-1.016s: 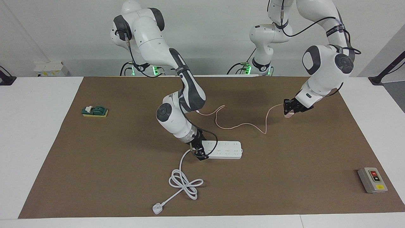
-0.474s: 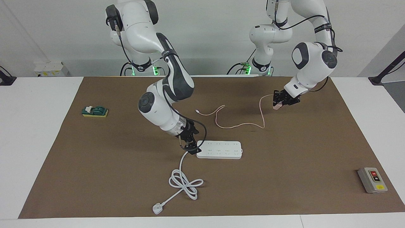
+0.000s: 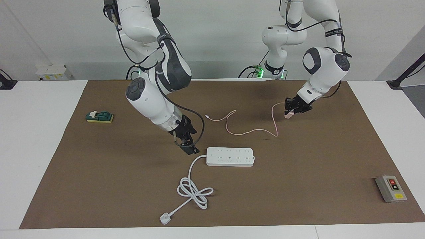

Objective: Unplug charger and place it aside
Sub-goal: 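Carry the charger nearer the robot and set it down while the right gripper withdraws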

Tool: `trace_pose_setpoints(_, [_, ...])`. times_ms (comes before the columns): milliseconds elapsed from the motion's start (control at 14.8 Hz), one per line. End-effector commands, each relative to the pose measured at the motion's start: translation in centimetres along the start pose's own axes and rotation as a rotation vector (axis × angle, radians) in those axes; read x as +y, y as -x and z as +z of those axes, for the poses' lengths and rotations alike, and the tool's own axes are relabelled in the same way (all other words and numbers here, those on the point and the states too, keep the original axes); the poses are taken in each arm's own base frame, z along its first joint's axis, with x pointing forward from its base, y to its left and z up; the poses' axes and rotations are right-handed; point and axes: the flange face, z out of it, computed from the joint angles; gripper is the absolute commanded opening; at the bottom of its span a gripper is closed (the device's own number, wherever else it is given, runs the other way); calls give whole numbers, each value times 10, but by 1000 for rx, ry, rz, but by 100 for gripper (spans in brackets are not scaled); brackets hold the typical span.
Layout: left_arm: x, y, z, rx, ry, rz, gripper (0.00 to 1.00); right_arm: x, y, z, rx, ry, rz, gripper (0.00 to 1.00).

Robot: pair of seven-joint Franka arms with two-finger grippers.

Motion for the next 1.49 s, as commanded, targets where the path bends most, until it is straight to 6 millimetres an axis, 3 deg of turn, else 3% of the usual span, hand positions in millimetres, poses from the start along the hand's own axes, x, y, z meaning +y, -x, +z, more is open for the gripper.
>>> trace_pose_setpoints(0, [-11, 8, 7, 17, 8, -3, 0, 13, -26, -32, 34, 25, -143, 100])
trace_pose_setpoints(406, [-40, 19, 27, 39, -19, -15, 0, 47, -74, -108, 112, 149, -648, 100])
trace_pose_setpoints(474, [-43, 19, 26, 41, -20, -21, 8, 53, -82, -118, 118, 165, -707, 100])
trace_pose_setpoints(542, [-47, 20, 25, 45, -20, -31, 39, 58, -88, -129, 133, 187, -783, 100])
trace_pose_setpoints(610, [-50, 20, 24, 47, -20, -40, 64, 62, -93, -137, 144, 207, -851, 100])
trace_pose_setpoints(677, [-52, 20, 23, 49, -21, -40, 86, 68, -98, -148, 153, 235, -940, 100])
trace_pose_setpoints(745, [-56, 20, 21, 55, -21, -52, 97, 75, -102, -161, 158, 261, -1031, 100])
trace_pose_setpoints(1016, [-93, 23, 5, 81, -27, -58, 100, 98, -107, -202, 163, 323, -1261, 100])
trace_pose_setpoints(1219, [-101, 10, -13, 104, -29, -56, 100, 113, -107, -227, 182, 384, -1406, 100])
trace_pose_setpoints(1422, [-108, -4, -42, 112, -23, -59, 100, 134, -109, -244, 151, 402, -1383, 100])
